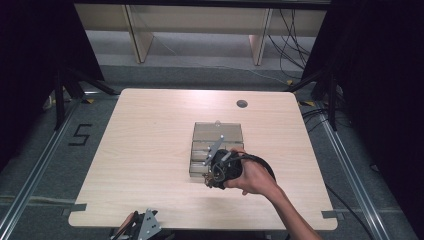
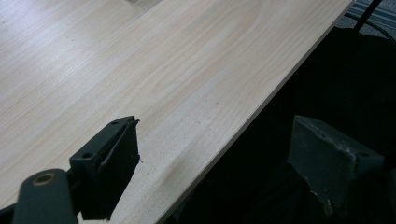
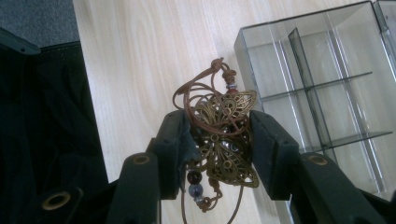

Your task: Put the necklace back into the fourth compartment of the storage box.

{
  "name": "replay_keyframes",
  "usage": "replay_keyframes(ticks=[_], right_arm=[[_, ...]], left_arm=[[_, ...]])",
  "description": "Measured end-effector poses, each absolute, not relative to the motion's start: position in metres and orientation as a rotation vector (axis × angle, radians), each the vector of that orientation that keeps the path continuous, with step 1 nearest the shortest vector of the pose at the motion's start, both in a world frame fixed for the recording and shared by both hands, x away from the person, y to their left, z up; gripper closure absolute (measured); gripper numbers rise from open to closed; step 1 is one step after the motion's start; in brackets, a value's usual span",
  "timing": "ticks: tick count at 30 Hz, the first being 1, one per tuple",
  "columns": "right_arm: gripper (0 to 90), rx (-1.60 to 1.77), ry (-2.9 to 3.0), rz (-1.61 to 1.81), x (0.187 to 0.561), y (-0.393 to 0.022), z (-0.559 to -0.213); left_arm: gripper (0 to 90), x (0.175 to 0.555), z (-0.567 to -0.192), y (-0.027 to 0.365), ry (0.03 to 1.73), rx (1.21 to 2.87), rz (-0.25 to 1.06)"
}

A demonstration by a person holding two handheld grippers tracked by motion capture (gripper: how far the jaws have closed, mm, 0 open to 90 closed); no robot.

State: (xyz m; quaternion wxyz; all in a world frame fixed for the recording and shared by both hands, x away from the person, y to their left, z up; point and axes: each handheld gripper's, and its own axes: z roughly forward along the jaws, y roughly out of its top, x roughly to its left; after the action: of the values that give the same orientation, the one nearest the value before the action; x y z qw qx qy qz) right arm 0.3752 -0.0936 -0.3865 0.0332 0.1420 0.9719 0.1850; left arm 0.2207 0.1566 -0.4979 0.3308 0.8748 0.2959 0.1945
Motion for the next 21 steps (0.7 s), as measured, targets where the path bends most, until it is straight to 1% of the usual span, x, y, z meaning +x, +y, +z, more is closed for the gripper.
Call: replay_keyframes(ticks=[10, 15, 20, 21], right_arm=[[58.5, 0.496, 2.994, 0.521, 0.392, -0.082, -0.377], [58.4, 0.463, 2.989, 0.518, 0.404, -0.075, -0.376], [58.4, 0.474, 2.992, 0.509, 0.413, -0.069, -0.375], [58.4, 0.5, 2.988, 0.492, 0.414, -0.068, -0.374]], left_arm=[[15.6, 0.221, -0.498, 0.157, 0.773, 2.287, 0.507], [15.6, 0.22, -0.498, 0.157, 0.782, 2.281, 0.504], [15.6, 0.221, -0.497, 0.158, 0.772, 2.286, 0.503], [15.6, 0.22, -0.498, 0.157, 0.791, 2.275, 0.495]])
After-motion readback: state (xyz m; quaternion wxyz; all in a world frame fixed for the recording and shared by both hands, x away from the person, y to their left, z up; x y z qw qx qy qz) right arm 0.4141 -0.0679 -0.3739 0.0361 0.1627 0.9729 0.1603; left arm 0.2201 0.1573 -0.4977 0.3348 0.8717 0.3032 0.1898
